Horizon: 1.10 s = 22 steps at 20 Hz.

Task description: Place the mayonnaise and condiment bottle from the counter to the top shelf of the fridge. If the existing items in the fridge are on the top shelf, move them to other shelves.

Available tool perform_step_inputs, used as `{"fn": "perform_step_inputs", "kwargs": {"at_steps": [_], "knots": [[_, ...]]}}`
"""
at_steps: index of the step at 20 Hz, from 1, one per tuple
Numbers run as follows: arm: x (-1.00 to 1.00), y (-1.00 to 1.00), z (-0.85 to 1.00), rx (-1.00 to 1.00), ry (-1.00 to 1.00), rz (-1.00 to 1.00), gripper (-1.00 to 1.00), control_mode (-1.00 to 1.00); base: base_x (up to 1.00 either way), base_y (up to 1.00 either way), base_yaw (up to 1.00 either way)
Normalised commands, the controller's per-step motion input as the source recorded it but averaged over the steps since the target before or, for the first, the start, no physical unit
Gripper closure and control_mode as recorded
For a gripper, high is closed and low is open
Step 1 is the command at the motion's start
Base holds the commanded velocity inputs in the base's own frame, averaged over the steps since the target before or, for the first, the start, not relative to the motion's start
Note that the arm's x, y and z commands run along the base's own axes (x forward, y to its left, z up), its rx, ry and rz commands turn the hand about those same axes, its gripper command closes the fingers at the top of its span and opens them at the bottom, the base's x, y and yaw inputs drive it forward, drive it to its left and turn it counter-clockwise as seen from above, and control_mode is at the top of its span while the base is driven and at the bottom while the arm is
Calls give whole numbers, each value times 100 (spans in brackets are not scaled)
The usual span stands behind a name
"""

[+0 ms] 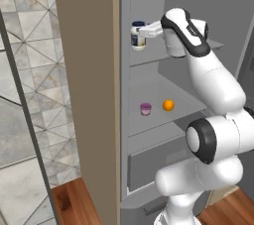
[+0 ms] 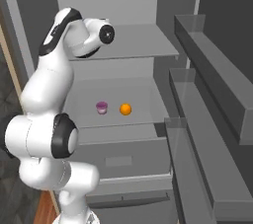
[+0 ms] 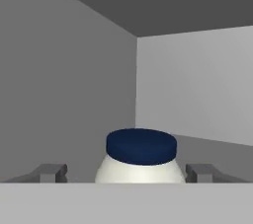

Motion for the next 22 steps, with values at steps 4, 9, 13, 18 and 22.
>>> {"fn": "perform_step_inputs", "kwargs": {"at_steps": [4,9,13,18,22], "knots": [[-86,-11,10,0,-3,-2,-100,-100,0,0,0],[-100,-18,40,3,-14,-7,-100,-100,0,0,0],[-100,-14,70,1,-19,-12,-100,-100,0,0,0],[-100,-32,77,0,-14,-12,-100,-100,0,0,0],[-100,-79,15,0,-5,-4,-100,-100,0,0,0]]}}
